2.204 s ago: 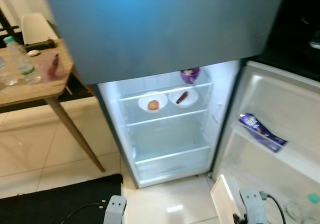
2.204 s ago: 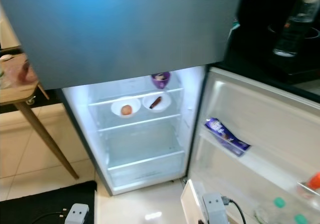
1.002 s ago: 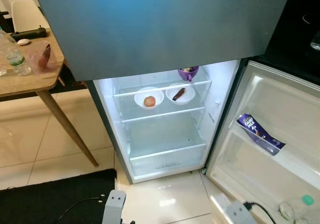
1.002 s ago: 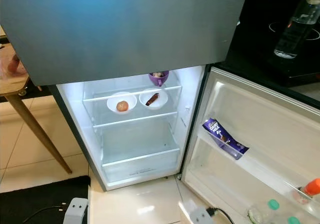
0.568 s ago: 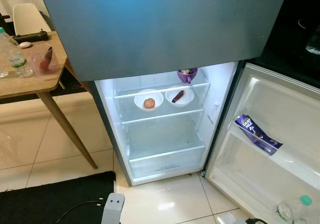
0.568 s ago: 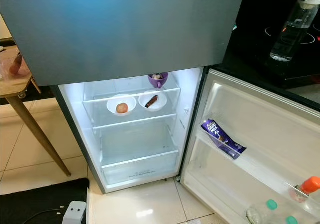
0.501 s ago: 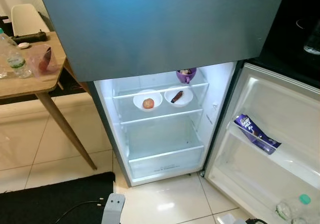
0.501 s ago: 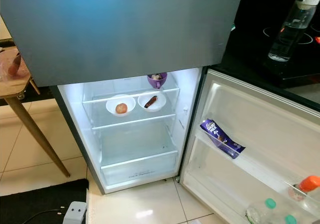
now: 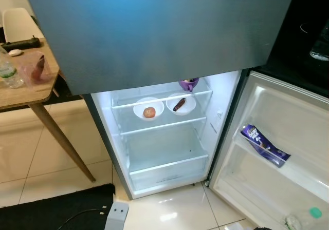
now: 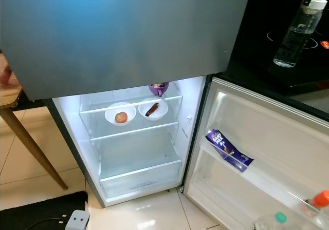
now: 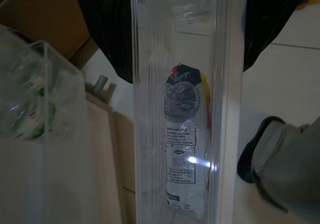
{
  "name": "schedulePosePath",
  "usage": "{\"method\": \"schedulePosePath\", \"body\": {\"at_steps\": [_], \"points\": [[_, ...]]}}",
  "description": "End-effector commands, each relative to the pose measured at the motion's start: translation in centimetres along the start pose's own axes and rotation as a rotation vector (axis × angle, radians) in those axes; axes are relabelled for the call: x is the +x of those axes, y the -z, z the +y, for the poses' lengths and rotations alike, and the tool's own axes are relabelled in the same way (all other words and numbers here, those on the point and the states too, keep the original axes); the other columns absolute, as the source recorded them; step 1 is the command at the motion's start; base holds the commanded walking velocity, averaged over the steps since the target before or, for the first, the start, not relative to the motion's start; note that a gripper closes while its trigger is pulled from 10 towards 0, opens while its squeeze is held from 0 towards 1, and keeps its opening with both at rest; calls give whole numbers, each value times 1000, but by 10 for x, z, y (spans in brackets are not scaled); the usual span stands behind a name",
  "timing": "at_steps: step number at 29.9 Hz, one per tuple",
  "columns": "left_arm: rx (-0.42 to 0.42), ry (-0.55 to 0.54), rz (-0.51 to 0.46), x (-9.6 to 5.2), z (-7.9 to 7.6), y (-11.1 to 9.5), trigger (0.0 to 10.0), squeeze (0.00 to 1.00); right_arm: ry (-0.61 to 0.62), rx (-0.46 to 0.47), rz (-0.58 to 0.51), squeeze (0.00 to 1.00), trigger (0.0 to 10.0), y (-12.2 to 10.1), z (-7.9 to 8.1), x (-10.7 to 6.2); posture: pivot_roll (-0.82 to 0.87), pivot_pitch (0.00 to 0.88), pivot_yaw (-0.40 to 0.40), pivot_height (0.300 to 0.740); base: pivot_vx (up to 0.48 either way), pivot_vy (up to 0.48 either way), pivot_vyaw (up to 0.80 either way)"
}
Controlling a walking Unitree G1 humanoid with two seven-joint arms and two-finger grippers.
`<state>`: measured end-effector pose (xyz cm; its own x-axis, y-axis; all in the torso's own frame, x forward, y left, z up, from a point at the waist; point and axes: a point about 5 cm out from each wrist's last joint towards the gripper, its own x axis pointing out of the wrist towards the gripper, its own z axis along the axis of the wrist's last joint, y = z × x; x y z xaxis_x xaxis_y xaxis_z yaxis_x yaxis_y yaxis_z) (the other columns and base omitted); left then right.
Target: Restocking fridge
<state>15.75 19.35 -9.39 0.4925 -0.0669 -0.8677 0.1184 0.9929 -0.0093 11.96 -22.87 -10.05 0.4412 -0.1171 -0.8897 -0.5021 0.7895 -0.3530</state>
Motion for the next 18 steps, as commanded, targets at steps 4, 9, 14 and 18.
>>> {"method": "schedulePosePath", "body": {"at_steps": [4, 9, 14, 18], "points": [[18, -11, 10, -1, 5, 2, 10000, 0, 8, 12, -2, 0, 10000, 1, 0, 0, -71, 0, 15, 740, 311, 0, 0], [22, -10, 8, -1, 6, 2, 10000, 0, 9, 13, -4, 0, 10000, 0, 1, 0, -71, 0, 16, 740, 313, 0, 0], [25, -10, 7, -1, 6, 2, 10000, 0, 12, 14, -9, 0, 10000, -1, 0, 0, -71, 0, 16, 740, 311, 0, 0], [20, -9, -1, -1, 5, 1, 10000, 0, 14, 14, -14, 0, 10000, -2, 0, 0, -71, 0, 18, 740, 142, 0, 0]]}}
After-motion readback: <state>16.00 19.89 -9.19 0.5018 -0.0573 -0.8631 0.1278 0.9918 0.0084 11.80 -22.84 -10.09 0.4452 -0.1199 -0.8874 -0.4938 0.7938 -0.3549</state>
